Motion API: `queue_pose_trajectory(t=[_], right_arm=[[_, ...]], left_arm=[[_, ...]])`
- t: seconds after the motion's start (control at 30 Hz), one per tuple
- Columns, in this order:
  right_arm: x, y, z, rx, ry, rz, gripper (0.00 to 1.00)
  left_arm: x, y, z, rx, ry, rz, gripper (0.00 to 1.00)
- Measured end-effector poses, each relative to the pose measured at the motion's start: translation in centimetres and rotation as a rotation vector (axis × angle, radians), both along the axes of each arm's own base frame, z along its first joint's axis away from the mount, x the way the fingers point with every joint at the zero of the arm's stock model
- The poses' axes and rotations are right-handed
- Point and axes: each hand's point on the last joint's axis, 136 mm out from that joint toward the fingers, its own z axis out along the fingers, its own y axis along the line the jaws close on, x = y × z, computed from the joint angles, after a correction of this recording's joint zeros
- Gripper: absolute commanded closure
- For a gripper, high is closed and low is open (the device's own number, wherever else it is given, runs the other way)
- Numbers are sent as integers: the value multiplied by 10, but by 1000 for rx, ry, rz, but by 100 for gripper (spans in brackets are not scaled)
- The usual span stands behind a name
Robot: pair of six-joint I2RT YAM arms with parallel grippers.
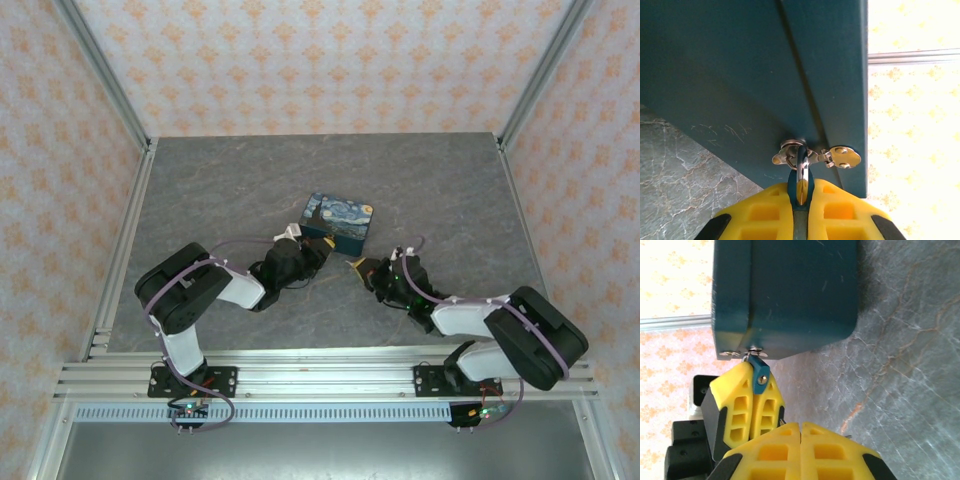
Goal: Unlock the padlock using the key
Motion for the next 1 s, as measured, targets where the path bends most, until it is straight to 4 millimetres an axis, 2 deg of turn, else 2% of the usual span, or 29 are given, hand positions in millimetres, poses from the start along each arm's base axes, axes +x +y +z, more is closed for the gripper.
queue_pose_trajectory(t=[0.2, 1.0], right_arm=[[9, 5, 5, 20, -3, -30, 100], [28, 17, -5, 22, 33, -62, 100]], left_arm=[[2, 0, 5, -25, -8, 30, 100], [2, -2, 3, -38, -4, 41, 100]])
